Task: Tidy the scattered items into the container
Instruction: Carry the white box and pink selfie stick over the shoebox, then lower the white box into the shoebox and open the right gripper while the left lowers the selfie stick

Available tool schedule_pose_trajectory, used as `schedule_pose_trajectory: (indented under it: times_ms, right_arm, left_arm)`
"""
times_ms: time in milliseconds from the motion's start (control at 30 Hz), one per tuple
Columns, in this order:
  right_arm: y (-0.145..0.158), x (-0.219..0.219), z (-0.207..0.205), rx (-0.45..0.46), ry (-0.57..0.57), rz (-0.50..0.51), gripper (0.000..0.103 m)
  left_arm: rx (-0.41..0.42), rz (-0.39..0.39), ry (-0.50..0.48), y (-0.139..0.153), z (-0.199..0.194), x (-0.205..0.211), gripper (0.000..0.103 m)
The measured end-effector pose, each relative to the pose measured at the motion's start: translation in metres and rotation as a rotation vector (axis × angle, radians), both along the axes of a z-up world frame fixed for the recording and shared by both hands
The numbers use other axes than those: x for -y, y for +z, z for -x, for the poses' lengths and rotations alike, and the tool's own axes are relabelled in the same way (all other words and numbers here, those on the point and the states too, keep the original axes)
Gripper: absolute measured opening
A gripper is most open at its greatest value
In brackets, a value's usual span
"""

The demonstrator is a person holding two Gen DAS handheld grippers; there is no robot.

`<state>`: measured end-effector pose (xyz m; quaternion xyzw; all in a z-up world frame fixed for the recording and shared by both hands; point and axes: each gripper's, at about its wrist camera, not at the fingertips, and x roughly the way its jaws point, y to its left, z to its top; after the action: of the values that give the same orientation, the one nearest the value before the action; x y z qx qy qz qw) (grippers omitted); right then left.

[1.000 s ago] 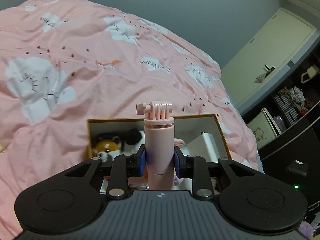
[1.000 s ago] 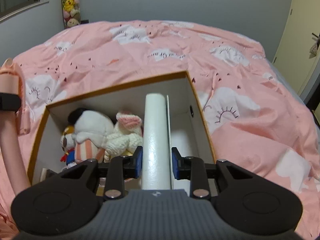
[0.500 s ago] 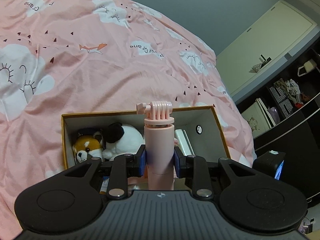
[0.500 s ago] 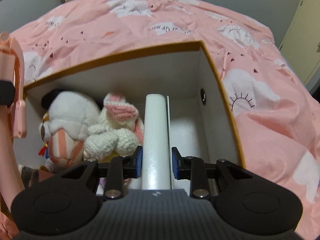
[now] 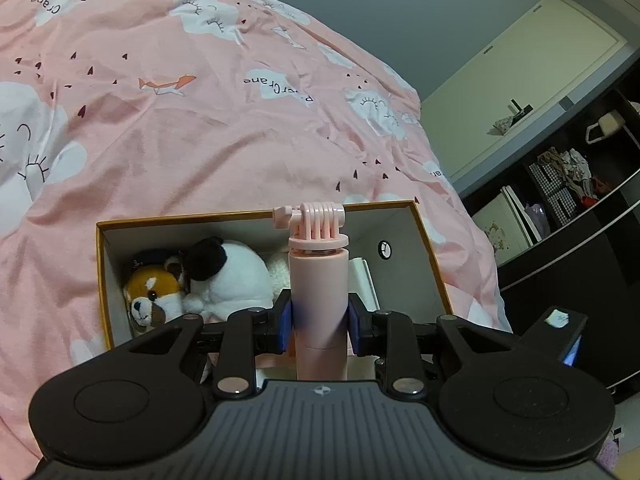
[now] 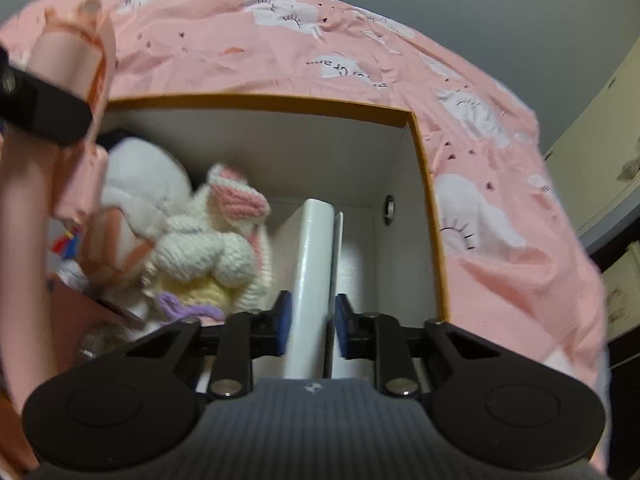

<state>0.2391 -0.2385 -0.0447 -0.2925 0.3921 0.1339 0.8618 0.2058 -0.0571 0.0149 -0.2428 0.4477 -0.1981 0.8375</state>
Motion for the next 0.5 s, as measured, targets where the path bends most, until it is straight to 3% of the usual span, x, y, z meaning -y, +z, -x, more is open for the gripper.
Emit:
schedule_pose_trajectory:
  times_ms: [67,500]
  right_arm:
    - [-0.002,-0.002,0.004,0.021,0.01,0.035,0.011]
    - [0.034,0.026,0.038,0.121,-0.017,-0.1,0.012]
  left_arm:
    - [-0.002,0.003,-0.002,0.0,0.0,0.001,0.032]
    - [-0.016,0.01,-0.092,-0.004,-0.022,0.047,0.032]
